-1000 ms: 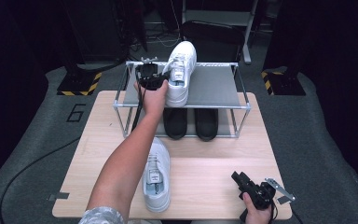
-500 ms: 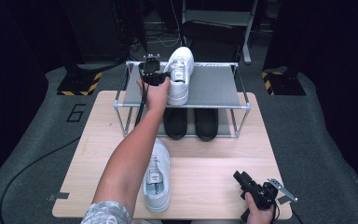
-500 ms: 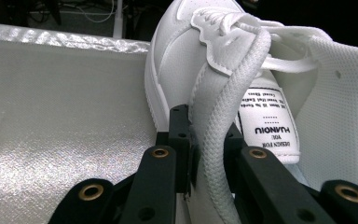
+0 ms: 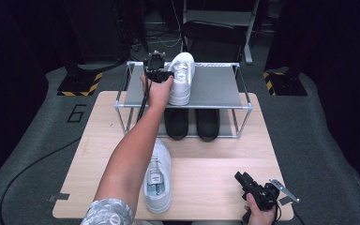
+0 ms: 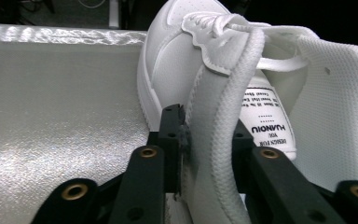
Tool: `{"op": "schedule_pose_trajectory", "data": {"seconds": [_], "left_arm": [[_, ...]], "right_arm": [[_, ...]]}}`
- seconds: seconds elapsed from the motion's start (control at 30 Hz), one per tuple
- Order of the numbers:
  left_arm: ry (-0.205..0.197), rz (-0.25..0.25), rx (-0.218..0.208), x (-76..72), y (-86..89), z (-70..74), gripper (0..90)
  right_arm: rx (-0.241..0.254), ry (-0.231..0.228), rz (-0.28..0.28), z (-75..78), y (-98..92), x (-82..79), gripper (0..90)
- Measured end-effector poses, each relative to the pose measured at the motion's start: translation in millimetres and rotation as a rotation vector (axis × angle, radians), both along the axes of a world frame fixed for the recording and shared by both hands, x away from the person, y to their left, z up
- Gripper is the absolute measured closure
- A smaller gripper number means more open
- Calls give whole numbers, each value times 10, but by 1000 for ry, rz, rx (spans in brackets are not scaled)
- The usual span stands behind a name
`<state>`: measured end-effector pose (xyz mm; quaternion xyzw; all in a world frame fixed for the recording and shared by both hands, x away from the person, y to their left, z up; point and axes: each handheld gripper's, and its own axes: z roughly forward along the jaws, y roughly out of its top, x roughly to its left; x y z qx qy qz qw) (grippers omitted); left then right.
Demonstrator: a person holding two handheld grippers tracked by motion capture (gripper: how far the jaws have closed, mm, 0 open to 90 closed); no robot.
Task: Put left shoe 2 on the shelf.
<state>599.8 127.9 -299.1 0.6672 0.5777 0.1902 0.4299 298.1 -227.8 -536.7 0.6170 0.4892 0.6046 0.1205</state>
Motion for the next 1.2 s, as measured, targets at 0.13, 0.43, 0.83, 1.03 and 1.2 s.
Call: {"op": "schedule_pose_trajectory", "data": {"seconds": [0.13, 0.43, 0.83, 1.03, 1.2], "left_arm": [[18, -16, -8, 33, 36, -2, 628], [-29, -82, -20, 58, 151, 83, 474], [-104, -148, -8, -204, 271, 355, 480], [-156, -188, -2, -467, 436, 473, 497], [-184, -215, -5, -715, 639, 476, 509]], "right_arm": [[14, 4, 4, 7, -5, -5, 506], [13, 12, 9, -3, -3, 4, 509], [-73, 1, 39, 25, 98, 19, 514], [-172, -13, 97, 84, 301, 47, 512], [-216, -11, 182, 202, 515, 72, 538]]}}
